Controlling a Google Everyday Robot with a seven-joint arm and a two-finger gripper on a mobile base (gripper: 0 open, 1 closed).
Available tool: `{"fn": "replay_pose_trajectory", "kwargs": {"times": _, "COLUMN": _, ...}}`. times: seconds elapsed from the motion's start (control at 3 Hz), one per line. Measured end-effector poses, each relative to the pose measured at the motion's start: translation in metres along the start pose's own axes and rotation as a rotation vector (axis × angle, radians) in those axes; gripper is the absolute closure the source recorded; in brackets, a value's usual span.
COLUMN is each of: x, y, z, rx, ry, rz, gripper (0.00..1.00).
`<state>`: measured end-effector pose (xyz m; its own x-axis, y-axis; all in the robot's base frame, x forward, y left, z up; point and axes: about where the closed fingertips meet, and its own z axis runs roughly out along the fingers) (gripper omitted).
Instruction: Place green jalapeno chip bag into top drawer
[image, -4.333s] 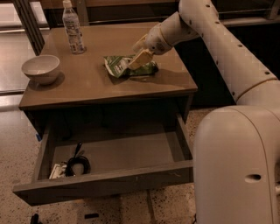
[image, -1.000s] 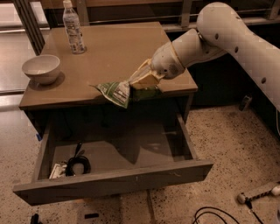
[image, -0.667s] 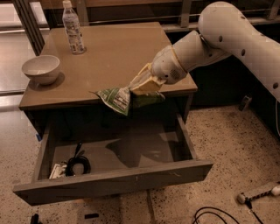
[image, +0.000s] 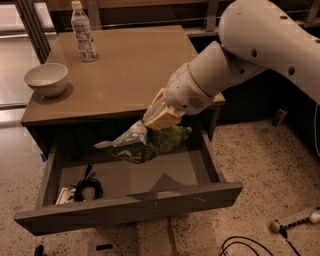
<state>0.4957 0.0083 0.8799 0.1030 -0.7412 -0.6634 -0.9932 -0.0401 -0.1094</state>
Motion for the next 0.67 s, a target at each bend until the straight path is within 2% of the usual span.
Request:
{"fn": "replay_pose_trajectory", "kwargs": {"times": 0.33, "x": 0.009, "y": 0.029, "z": 0.014, "rx": -0.014, "ry": 0.034, "rz": 0.030, "gripper": 1.00}}
{"fn": "replay_pose_trajectory", "kwargs": {"times": 0.67, "x": 0.038, "y": 0.038, "z": 0.041, "rx": -0.012, "ry": 0.028, "rz": 0.050, "gripper": 1.00}}
